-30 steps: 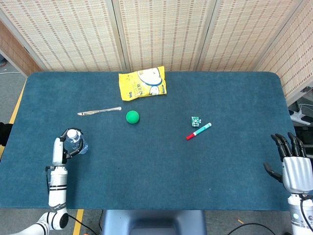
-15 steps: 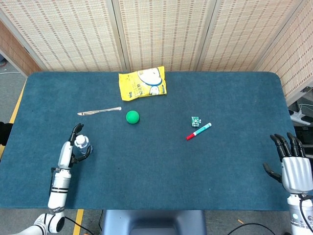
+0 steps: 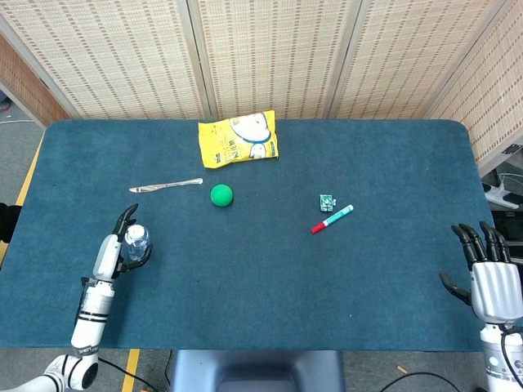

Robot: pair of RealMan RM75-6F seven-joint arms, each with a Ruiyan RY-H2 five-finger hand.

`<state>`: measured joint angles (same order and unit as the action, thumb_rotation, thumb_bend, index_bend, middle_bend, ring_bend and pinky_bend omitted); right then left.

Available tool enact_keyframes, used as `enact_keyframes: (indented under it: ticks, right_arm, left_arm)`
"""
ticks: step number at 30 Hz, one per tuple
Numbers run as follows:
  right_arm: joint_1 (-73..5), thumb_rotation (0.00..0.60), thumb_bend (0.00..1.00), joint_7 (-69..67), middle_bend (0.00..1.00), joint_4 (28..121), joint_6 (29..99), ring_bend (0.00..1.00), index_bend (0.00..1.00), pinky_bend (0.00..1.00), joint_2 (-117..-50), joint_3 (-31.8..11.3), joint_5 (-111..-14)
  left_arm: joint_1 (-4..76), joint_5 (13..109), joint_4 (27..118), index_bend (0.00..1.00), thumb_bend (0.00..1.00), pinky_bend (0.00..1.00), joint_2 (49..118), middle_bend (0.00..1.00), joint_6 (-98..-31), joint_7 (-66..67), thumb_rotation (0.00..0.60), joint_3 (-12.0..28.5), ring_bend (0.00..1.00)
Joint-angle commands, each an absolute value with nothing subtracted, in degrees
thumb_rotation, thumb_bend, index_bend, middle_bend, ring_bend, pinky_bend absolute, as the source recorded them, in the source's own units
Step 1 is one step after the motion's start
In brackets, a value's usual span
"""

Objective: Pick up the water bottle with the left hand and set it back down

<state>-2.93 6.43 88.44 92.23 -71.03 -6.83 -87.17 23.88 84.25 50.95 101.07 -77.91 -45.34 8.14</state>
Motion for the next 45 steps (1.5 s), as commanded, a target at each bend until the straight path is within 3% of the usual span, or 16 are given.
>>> enact_keyframes:
  ticks: [1, 16, 25, 37, 41, 45]
  right_arm:
    - [-3.00, 0.600, 0.13, 6.41, 0.14, 88.51, 92.07, 0.00, 0.14, 0.09, -70.99, -6.75, -87.24]
    - [-3.01, 0.600, 0.13, 6.45, 0.14, 88.55, 92.09, 0.00, 0.14, 0.09, -71.00, -6.77, -87.20]
    - [-3.00, 0.600, 0.13, 6.61, 0.14, 88.66, 91.92, 0.00, 0.14, 0.09, -70.95, -6.76, -87.00]
    - [-3.15, 0.600, 0.13, 6.66, 0.14, 88.70, 91.67, 0.00, 0.14, 0.09, -70.90, -6.70, -87.05]
    - [-3.25, 0.600, 0.13, 6.12, 0.14, 88.83, 91.41, 0.00, 0.14, 0.09, -70.65, -6.81, -86.85]
    - [-3.33, 0.600, 0.13, 6.13, 0.14, 88.83, 91.14, 0.00, 0.14, 0.09, -70.53, -6.87, -86.59]
  left_arm:
    - [23.66, 83.86, 53.41, 0.00, 0.39, 0.17, 99.52, 0.00, -77.22, -44.87, 0.600, 8.17, 0.00]
    - [23.83, 82.29, 57.33, 0.00, 0.32, 0.12, 96.56, 0.00, -71.60, -46.95, 0.600, 7.51, 0.00]
    - [23.68, 82.27, 61.01, 0.00, 0.30, 0.12, 93.34, 0.00, -71.91, -48.04, 0.600, 8.33, 0.00]
    - [23.02, 85.73, 73.03, 0.00, 0.31, 0.12, 83.88, 0.00, -75.42, -44.47, 0.600, 8.16, 0.00]
    - [22.36, 88.24, 74.46, 0.00, 0.31, 0.12, 79.47, 0.00, -78.19, -37.55, 0.600, 7.51, 0.00]
    - [21.93, 90.48, 73.00, 0.00, 0.32, 0.13, 73.19, 0.00, -76.94, -28.48, 0.600, 4.89, 0.00]
